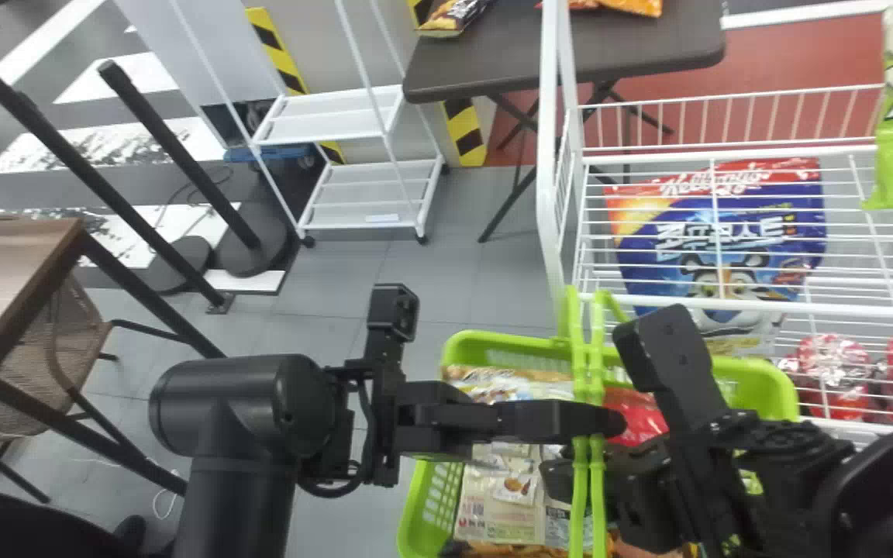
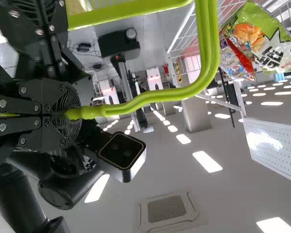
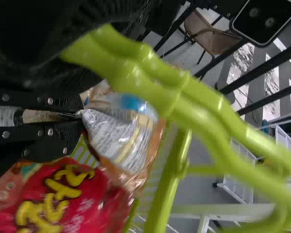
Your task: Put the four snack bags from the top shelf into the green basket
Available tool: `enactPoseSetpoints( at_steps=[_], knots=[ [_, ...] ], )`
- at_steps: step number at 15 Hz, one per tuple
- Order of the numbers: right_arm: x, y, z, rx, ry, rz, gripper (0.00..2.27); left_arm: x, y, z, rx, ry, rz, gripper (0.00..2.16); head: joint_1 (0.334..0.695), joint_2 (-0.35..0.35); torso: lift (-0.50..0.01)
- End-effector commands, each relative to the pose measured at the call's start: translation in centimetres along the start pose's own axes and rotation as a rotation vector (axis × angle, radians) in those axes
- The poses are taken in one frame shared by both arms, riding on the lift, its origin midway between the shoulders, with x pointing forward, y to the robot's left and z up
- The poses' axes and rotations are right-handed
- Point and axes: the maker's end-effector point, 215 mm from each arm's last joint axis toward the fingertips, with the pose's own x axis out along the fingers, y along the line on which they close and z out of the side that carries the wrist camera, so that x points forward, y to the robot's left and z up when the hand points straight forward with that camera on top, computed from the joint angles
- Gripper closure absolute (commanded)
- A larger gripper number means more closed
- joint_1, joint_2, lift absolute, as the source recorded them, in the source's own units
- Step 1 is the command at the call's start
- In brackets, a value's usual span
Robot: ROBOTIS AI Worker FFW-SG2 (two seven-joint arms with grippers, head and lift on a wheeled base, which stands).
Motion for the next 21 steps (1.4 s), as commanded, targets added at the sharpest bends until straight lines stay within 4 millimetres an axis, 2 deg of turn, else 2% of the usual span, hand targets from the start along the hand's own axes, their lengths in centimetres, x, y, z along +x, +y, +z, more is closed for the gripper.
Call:
enactPoseSetpoints(
  at_steps=[1,3,4,5,6,7,8,9,10,13,15,18,19,21],
  knots=[
    [-2.4,-3.5,-0.2,0.035,-0.02,-0.07,0.0,-0.1,-0.3,-0.1,-0.005,-0.001,-0.01,2.15,0.695,0.35,0.0],
    [-6.2,-6.4,-0.4,0.127,-0.05,-0.05,0.03,-0.1,-0.3,-0.1,-0.004,0.0,-0.011,2.15,0.695,0.326,0.0],
    [-8.6,-8.2,-1.1,0.19,-0.057,-0.052,0.03,0.0,-0.3,-0.1,-0.005,0.003,-0.012,2.15,0.695,0.297,0.0],
    [-11.6,-10.9,-0.8,0.234,-0.11,-0.09,0.04,0.0,-0.3,-0.1,-0.005,0.003,-0.012,2.15,0.695,0.269,0.0],
    [-14.6,-14.3,-0.8,0.272,-0.158,-0.163,0.05,0.0,-0.4,-0.1,-0.003,0.004,-0.011,2.15,0.695,0.224,0.0],
    [-17.0,-17.3,-0.7,0.297,-0.194,-0.225,0.05,0.0,-0.4,0.0,-0.002,0.004,-0.011,2.15,0.695,0.117,0.0],
    [-20.1,-21.0,0.5,0.302,-0.251,-0.308,0.05,0.0,-0.4,0.0,0.0,0.004,-0.011,2.15,0.695,0.052,0.0],
    [-22.3,-24.5,1.5,0.315,-0.297,-0.377,0.05,0.0,-0.4,0.0,-0.002,0.003,-0.012,2.15,0.695,-0.002,0.0],
    [-23.8,-27.5,2.7,0.317,-0.337,-0.428,0.05,0.1,-0.4,0.0,-0.002,0.004,-0.013,2.15,0.695,-0.063,0.0],
    [-24.9,-35.3,6.6,0.275,-0.456,-0.522,0.05,0.2,-0.4,-0.2,-0.005,0.007,-0.013,2.15,0.695,-0.215,0.0],
    [-24.7,-39.8,9.9,0.227,-0.548,-0.569,0.06,-0.1,-0.3,-0.1,-0.007,0.0,-0.011,2.15,0.695,-0.24,0.0],
    [-22.8,-43.6,13.5,0.181,-0.608,-0.588,0.06,-0.2,-0.2,-0.3,-0.012,-0.004,-0.009,2.15,0.695,-0.251,0.0],
    [-21.9,-44.1,14.1,0.182,-0.609,-0.579,0.06,-0.3,0.0,-0.5,-0.019,-0.005,-0.007,2.15,0.695,-0.248,0.0],
    [-19.1,-44.4,16.6,0.147,-0.621,-0.554,0.06,-0.2,0.2,-0.5,-0.022,-0.003,-0.005,2.15,0.695,-0.237,0.0]
  ],
)
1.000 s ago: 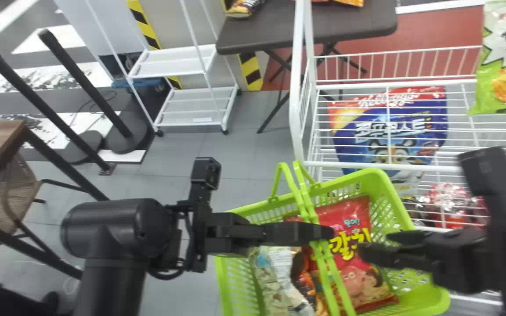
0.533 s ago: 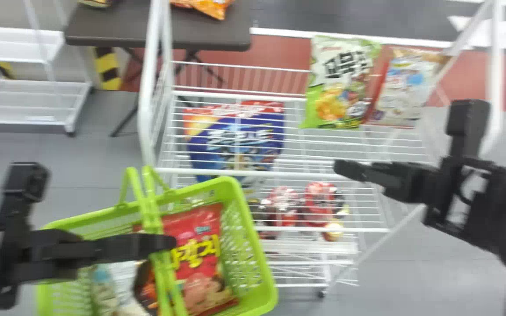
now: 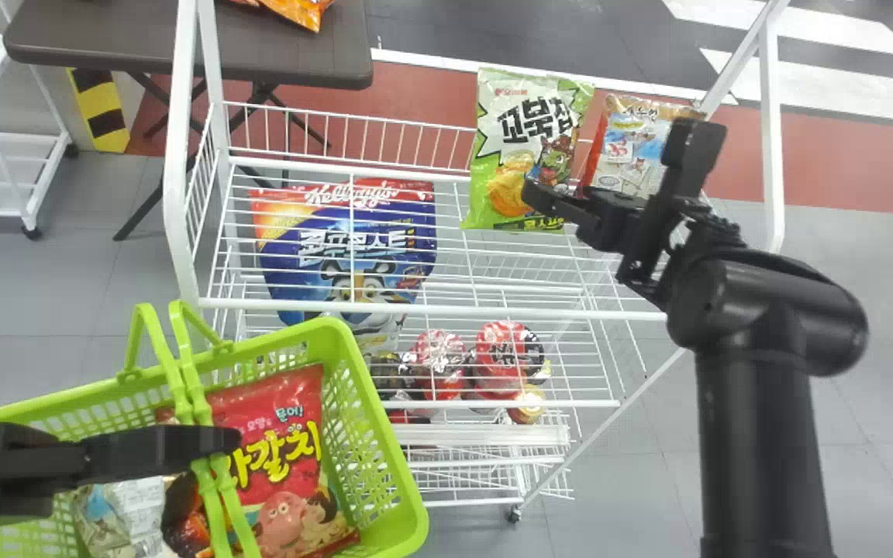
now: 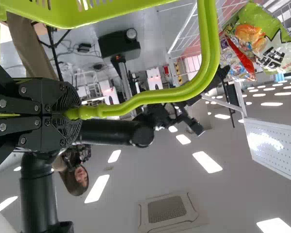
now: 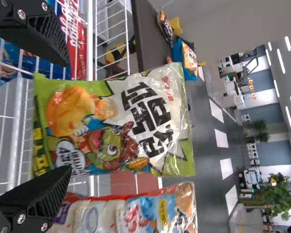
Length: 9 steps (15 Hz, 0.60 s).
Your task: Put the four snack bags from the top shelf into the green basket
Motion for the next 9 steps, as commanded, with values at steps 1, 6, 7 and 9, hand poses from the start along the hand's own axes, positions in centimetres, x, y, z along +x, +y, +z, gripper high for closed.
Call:
enactPoseSetpoints(
  at_steps=[1,6,7,9],
  knots=[
    [3.5,1.6,0.2,-0.037,-0.002,0.018,0.06,0.1,-0.2,-0.1,-0.009,0.002,-0.012,2.15,0.695,-0.216,0.0],
    [8.1,1.5,-0.7,-0.194,0.08,-0.128,0.05,-0.3,0.1,-0.3,-0.019,-0.001,-0.006,2.15,0.695,-0.173,0.0],
    [8.4,1.6,-1.0,-0.202,0.106,-0.134,0.1,-0.3,0.1,-0.3,-0.019,-0.001,-0.006,2.15,0.695,-0.169,0.0],
    [8.2,1.6,-3.0,-0.185,0.188,-0.142,0.78,-0.5,0.2,-0.4,-0.023,-0.002,-0.003,2.15,0.695,-0.161,0.0]
  ],
)
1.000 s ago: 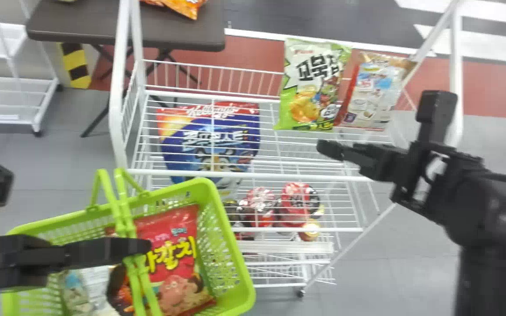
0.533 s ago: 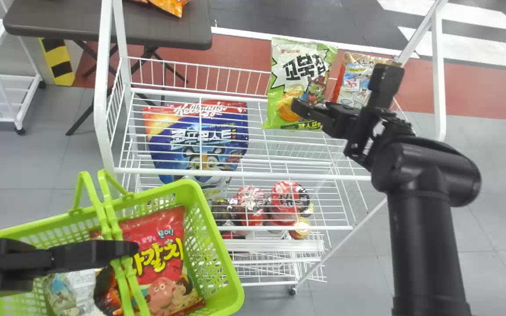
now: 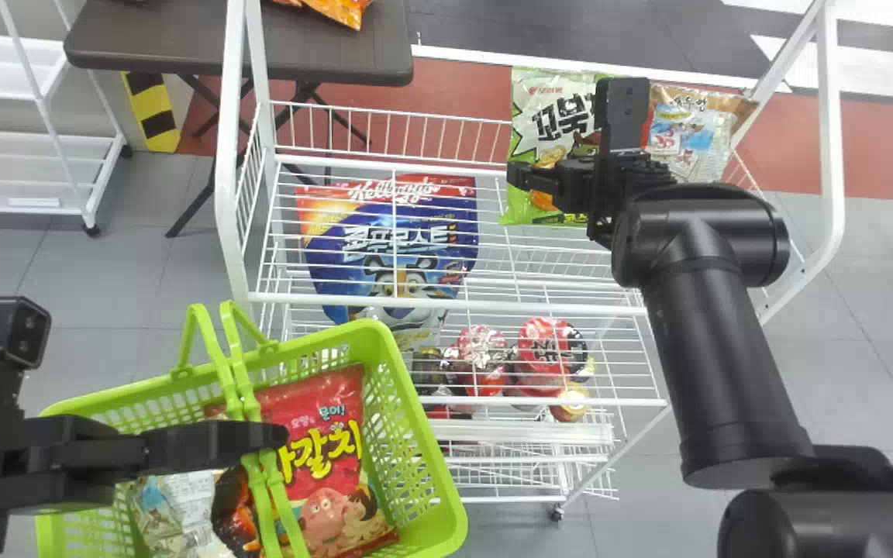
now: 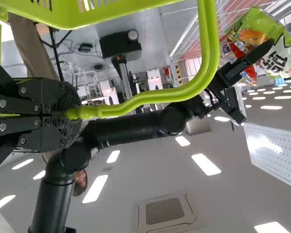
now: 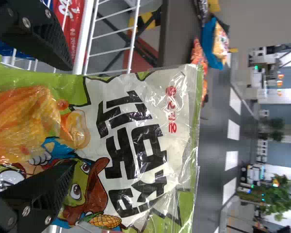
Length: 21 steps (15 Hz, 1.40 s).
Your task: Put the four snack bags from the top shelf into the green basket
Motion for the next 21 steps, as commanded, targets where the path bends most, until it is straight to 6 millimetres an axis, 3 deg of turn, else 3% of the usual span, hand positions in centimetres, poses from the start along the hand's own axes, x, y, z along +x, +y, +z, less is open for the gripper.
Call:
enactPoseSetpoints(
  at_steps=[1,2,3,5,8,13,16,18,21],
  knots=[
    [0.0,0.4,-1.7,0.017,0.068,0.009,1.29,-0.2,-0.1,-0.1,-0.013,-0.002,-0.008,2.15,0.695,-0.158,0.0],
    [0.0,0.9,-1.7,0.037,0.061,0.028,1.78,-0.2,-0.1,-0.1,-0.013,-0.002,-0.008,2.15,0.695,-0.157,0.0],
    [0.1,1.1,-1.6,0.045,0.059,0.03,2.1,-0.2,-0.1,-0.2,-0.013,-0.001,-0.008,2.15,0.695,-0.155,0.0],
    [-0.1,1.0,-1.5,0.068,0.049,0.034,2.25,-0.4,-0.1,-0.2,-0.012,0.001,-0.003,2.15,0.695,-0.15,0.0],
    [-0.8,0.6,-1.1,0.102,0.004,0.039,2.25,-0.6,-0.2,0.0,-0.005,-0.003,-0.001,2.15,0.695,-0.146,0.0],
    [-4.5,1.0,0.3,0.129,-0.09,0.061,2.25,-0.7,-0.3,0.0,-0.006,-0.006,-0.006,2.15,0.695,-0.149,0.0],
    [-9.1,0.8,0.6,0.185,-0.122,0.086,2.25,-0.9,-0.3,0.3,-0.004,-0.014,-0.004,2.15,0.695,-0.156,0.0],
    [-13.0,2.1,0.7,0.208,-0.144,0.143,2.25,-1.2,-0.4,0.4,0.0,-0.02,-0.001,2.15,0.695,-0.159,0.0],
    [-18.7,7.6,-1.9,0.261,-0.058,0.294,2.25,-1.0,-0.5,0.5,0.002,-0.024,-0.008,2.15,0.695,-0.144,0.0]
  ],
)
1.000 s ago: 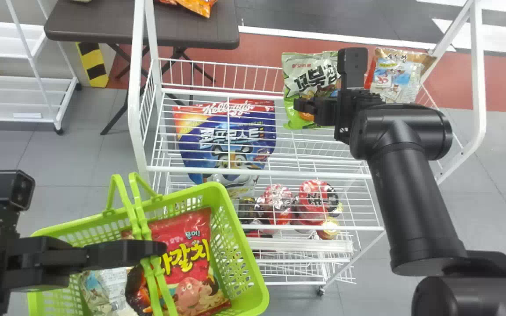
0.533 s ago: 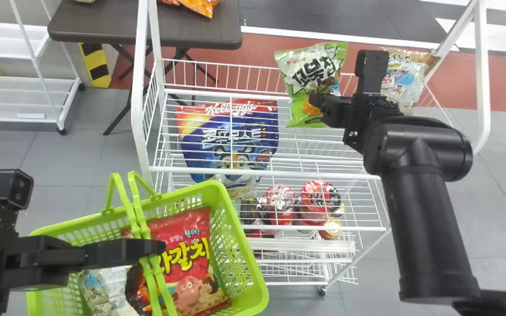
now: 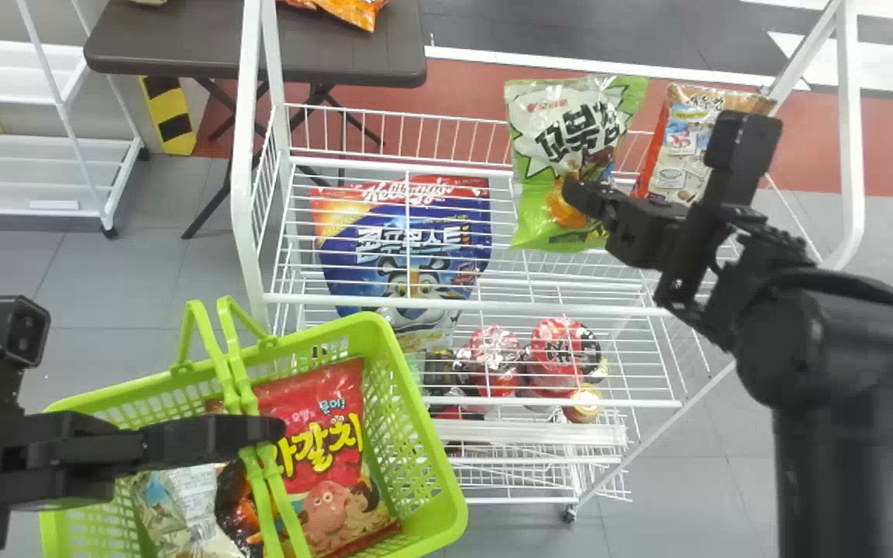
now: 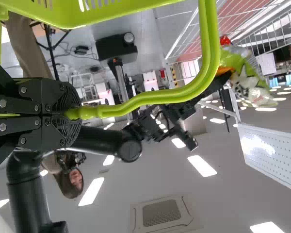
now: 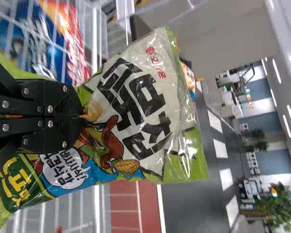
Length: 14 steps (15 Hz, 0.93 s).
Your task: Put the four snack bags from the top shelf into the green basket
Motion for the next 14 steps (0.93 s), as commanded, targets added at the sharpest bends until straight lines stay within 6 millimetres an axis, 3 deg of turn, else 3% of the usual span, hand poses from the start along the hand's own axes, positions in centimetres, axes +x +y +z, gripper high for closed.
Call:
enactPoseSetpoints(
  at_steps=[1,4,5,9,11,14],
  knots=[
    [-4.0,6.4,-3.2,0.056,0.099,0.135,2.25,0.1,-0.3,0.0,-0.005,-0.001,-0.015,2.15,0.695,-0.134,0.0],
    [-9.1,14.7,-9.3,0.096,0.328,0.314,2.25,0.2,-0.3,-0.1,-0.006,-0.001,-0.017,2.15,0.695,-0.075,0.0],
    [-10.8,17.3,-11.4,0.1,0.417,0.372,2.25,0.4,-0.4,-0.1,-0.005,0.0,-0.019,2.15,0.695,-0.016,0.0],
    [-11.0,24.6,-11.6,0.029,0.438,0.522,2.25,0.6,-0.4,-0.2,-0.005,0.006,-0.022,2.15,0.695,0.099,0.0],
    [-10.5,26.3,-13.4,0.007,0.484,0.54,2.25,0.5,-0.4,-0.2,-0.006,0.003,-0.021,2.15,0.695,0.167,0.0],
    [-9.8,27.0,-16.4,-0.017,0.555,0.517,2.22,0.4,-0.4,-0.2,-0.006,-0.001,-0.021,2.15,0.695,0.223,0.0]
  ],
)
